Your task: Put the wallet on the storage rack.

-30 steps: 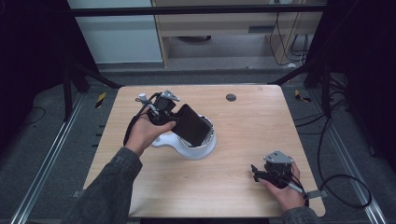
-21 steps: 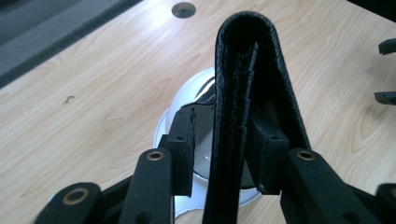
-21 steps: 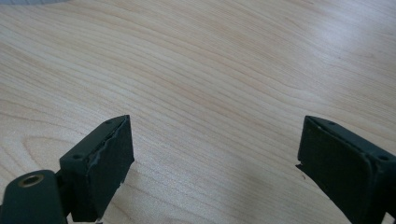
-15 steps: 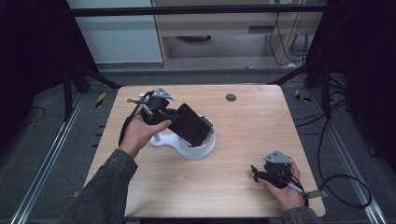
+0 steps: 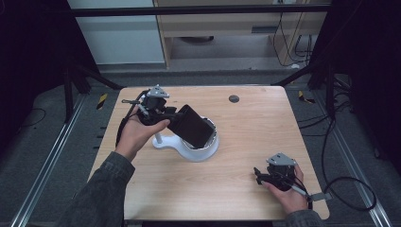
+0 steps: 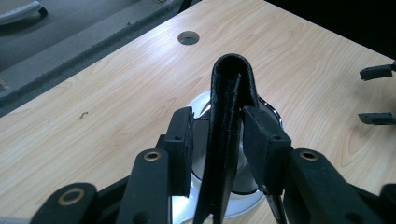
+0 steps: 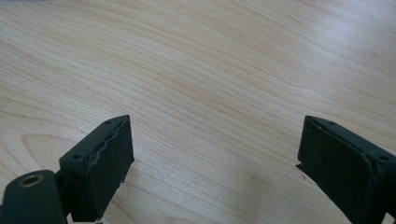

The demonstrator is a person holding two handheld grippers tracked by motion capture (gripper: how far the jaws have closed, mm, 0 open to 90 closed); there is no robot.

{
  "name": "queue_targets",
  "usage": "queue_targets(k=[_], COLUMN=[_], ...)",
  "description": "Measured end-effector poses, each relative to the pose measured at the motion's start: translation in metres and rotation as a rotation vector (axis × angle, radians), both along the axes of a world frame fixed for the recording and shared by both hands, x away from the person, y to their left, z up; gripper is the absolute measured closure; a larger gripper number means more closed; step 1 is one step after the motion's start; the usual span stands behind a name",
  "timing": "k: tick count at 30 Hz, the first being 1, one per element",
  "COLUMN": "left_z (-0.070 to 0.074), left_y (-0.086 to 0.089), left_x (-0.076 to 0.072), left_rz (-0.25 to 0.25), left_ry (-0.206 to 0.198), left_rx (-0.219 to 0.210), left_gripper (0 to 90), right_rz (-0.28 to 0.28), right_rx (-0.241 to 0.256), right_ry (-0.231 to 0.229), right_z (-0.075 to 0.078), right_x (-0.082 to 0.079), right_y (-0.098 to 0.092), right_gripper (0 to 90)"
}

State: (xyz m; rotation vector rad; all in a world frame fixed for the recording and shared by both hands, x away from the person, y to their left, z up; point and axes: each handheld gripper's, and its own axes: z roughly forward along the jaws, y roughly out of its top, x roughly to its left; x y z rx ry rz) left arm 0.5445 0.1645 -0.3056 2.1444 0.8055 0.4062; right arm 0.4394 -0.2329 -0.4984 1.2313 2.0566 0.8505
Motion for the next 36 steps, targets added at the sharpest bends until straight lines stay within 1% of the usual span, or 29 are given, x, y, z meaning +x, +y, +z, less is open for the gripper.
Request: queue_targets(k=[4,12,18,22,24,26,29,31,33,36], left_z=[0.002,0.004,0.005,0.007,0.006,0.006,0.004,0.003,0.002,-0.001], left_y=[0.001,0.004,0.007,0.009,0.010,0.011,0.014,0.016,0.020,0.025], left_x=[-0.001,-0.001,-0.002,-0.007,-0.010,-0.014,-0.022,-0.028,-0.036,-0.051], left_rz=[-0.003,0.004,0.009,0.011,0.006,-0.001,-0.012,-0.015,-0.018,-0.024], left_ry=[-0.002,-0.007,-0.013,-0.025,-0.032,-0.035,-0.041,-0.048,-0.064,-0.092], left_rx=[-0.010,-0.018,-0.036,-0.041,-0.041,-0.045,-0.054,-0.067,-0.086,-0.091], left_gripper=[63.4,62.7,59.5,52.4,46.7,39.0,31.2,25.9,21.9,16.0], right_rz=[0.000,0.004,0.005,0.006,0.007,0.007,0.007,0.006,0.007,0.007], right_rx=[0.000,-0.003,-0.006,-0.012,-0.014,-0.013,-0.015,-0.015,-0.016,-0.017], right_ry=[0.001,0.001,0.001,0.001,0.001,0.001,0.001,0.001,0.000,0.000], right_z=[0.000,0.000,0.000,0.000,-0.001,-0.001,-0.001,-0.001,-0.001,-0.001], right_x=[0.000,0.000,0.000,0.000,0.000,0.000,0.000,0.000,0.000,0.000], right_y=[0.000,0.000,0.000,0.000,0.000,0.000,0.000,0.000,0.000,0.000], right_gripper=[10.6,10.6,10.7,10.7,10.7,10.6,10.6,10.5,10.5,10.4])
